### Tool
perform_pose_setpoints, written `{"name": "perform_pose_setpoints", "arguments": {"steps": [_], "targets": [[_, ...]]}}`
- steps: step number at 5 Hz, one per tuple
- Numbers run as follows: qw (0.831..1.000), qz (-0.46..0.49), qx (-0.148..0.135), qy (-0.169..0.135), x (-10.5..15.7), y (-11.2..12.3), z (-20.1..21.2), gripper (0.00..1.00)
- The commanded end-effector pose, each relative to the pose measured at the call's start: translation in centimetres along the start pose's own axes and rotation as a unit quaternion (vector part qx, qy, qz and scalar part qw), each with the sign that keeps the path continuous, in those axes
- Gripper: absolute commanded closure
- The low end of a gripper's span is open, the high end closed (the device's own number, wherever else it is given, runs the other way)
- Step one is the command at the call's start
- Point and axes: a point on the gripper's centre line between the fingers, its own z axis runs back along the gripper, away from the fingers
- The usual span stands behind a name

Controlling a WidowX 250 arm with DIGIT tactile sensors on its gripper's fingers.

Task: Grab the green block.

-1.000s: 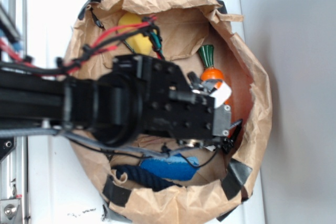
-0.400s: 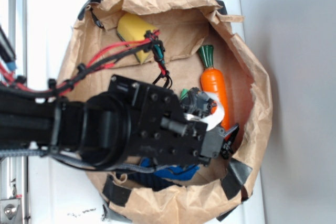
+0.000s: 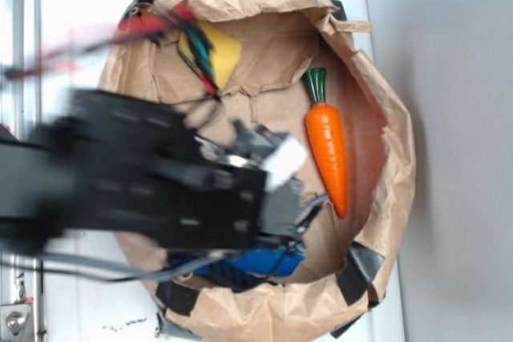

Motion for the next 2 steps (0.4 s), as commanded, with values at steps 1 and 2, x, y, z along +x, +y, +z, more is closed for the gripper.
{"name": "perform_pose_setpoints", "arguments": {"steps": [1, 2], "targets": [[0.997, -0.04, -0.006, -0.065, 1.13, 2.19, 6.62, 1.0], [0.99, -0.05, -0.064, -0.114, 0.29, 2.42, 6.94, 1.0]]}}
